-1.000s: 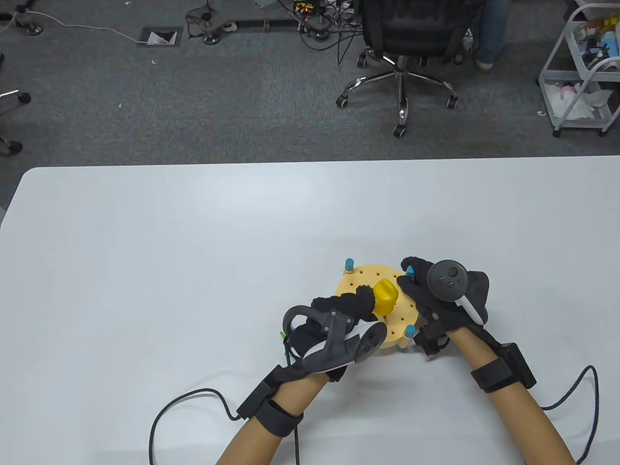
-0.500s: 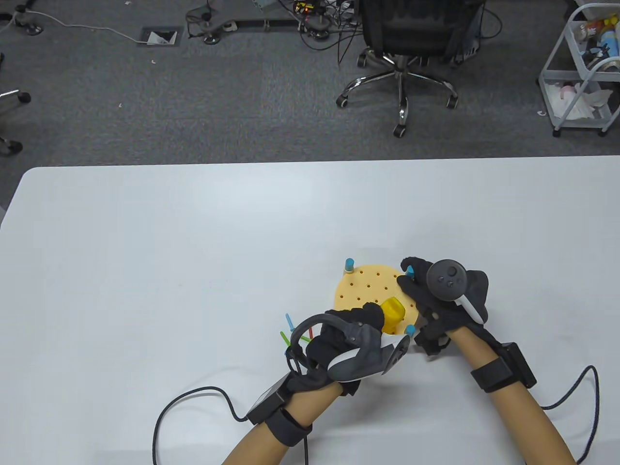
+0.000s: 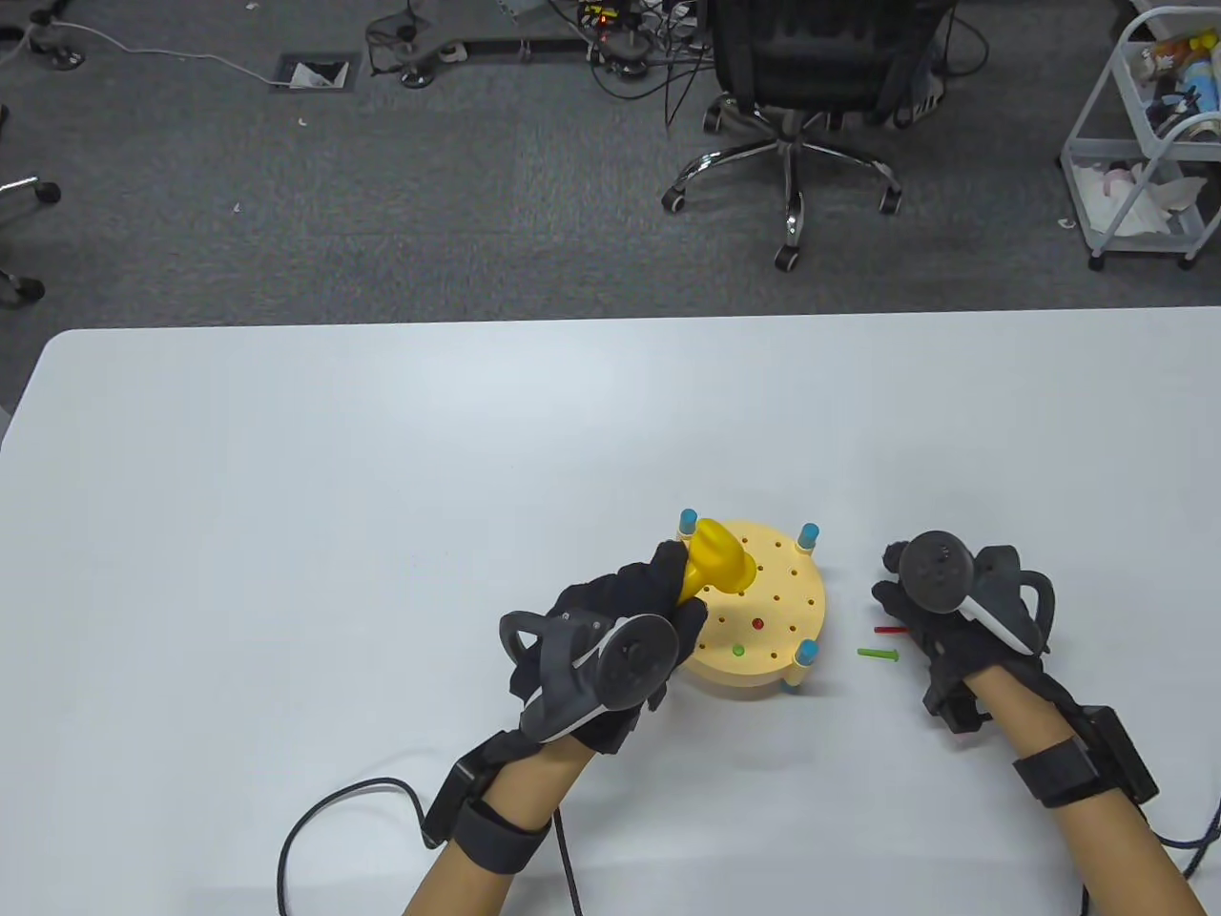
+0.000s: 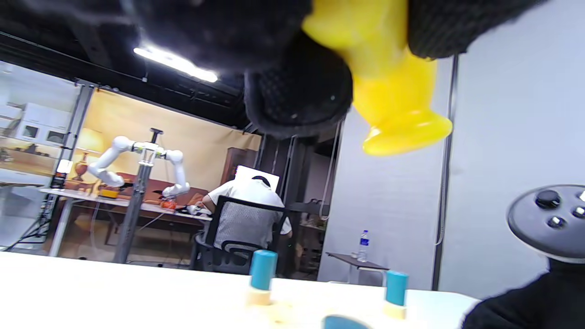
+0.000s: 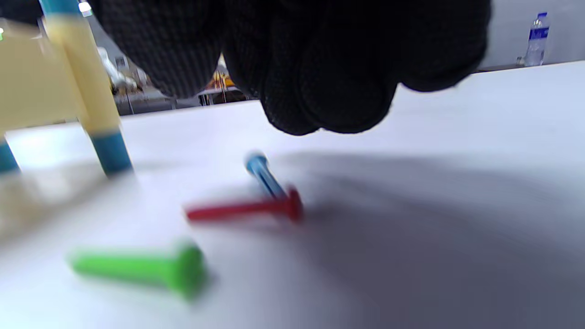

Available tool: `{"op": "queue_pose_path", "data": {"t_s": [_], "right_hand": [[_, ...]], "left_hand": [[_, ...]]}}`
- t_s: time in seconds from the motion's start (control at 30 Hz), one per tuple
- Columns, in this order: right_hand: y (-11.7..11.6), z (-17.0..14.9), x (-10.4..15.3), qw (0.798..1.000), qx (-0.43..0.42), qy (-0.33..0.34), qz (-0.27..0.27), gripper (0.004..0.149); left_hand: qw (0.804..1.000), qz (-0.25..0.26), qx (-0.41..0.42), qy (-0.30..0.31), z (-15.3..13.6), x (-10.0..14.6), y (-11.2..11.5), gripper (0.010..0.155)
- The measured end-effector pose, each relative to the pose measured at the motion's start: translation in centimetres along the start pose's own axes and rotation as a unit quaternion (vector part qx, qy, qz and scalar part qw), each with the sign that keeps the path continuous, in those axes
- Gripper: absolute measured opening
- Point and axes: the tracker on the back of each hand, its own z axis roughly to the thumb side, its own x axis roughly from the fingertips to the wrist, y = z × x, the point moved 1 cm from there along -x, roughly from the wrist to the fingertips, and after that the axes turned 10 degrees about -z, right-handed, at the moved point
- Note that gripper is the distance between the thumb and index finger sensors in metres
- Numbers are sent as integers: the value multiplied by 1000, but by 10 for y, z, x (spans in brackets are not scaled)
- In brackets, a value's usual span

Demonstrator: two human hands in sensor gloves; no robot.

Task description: Hammer toy nails into tap bench

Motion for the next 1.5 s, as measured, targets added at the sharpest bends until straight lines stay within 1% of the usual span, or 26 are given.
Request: {"op": "queue_pose_path", "data": {"t_s": [0.1, 0.17, 0.2, 0.23, 0.3, 0.37, 0.5, 0.57, 0.6, 0.63, 0.7, 0.73, 0.8, 0.83, 0.87, 0.97, 1.07, 1.13, 1.17, 1.2, 1.27, 1.33, 1.5], "right_hand": [[-14, 12, -4, 998, 57, -5, 3, 54], [-17, 21, -8, 994, 107, -3, -8, 52], [-18, 24, -10, 992, 128, 1, -5, 51], [-17, 27, -12, 991, 137, 0, -8, 50], [-18, 31, -14, 989, 146, -8, 10, 51], [-19, 31, -17, 990, 136, -12, 23, 53], [-19, 28, -20, 993, 111, -12, 24, 58], [-15, 20, -20, 998, 58, -9, 27, 58], [-10, 16, -18, 1000, 13, -13, 24, 57], [-6, 12, -17, 1000, -11, -15, 18, 53], [15, 4, -12, 996, -86, -18, -25, 44], [22, 3, -10, 993, -108, -16, -40, 43], [43, 5, -2, 983, -166, -4, -73, 43], [49, 7, 1, 979, -188, 3, -84, 43], [58, 13, 6, 970, -223, 22, -92, 42], [66, 35, 15, 955, -273, 87, -77, 42], [63, 56, 18, 958, -246, 137, -58, 41], [62, 66, 19, 959, -221, 161, -69, 41], [62, 69, 18, 960, -212, 171, -66, 41], [60, 73, 18, 961, -199, 184, -52, 41], [58, 79, 18, 963, -182, 196, -40, 40], [59, 81, 18, 966, -158, 196, -52, 40], [57, 85, 16, 967, -146, 205, -45, 40]], "left_hand": [[1000, -13, -2, -19, -12, 0, 5, 64], [999, -21, 6, -27, -18, -2, 7, 64], [999, -21, 7, -26, -20, -3, 8, 64], [999, -23, 10, -34, -23, -4, 9, 64], [999, -29, 14, -41, -27, -4, 11, 64], [998, -32, 18, -44, -29, -5, 13, 64], [998, -30, 17, -43, -28, -5, 14, 64], [999, -27, 18, -41, -27, -5, 13, 64], [999, -27, 21, -39, -27, -5, 13, 64], [999, -26, 24, -38, -27, -5, 13, 64], [999, -28, 30, -36, -27, -6, 14, 64], [998, -28, 32, -35, -27, -6, 14, 64], [999, -25, 32, -31, -26, -6, 15, 64], [999, -25, 30, -30, -25, -6, 16, 64], [999, -25, 25, -26, -23, -6, 17, 64], [999, -22, 19, -15, -19, -5, 18, 64], [1000, -24, 11, -5, -15, -5, 19, 64], [1000, -26, 6, -1, -13, -5, 20, 64], [1000, -27, 5, -1, -13, -5, 20, 64], [1000, -27, 4, 0, -13, -5, 20, 64], [1000, -28, 3, -1, -13, -5, 20, 64], [999, -33, 3, -1, -13, -5, 20, 64], [999, -37, 0, -1, -12, -5, 21, 64]]}}
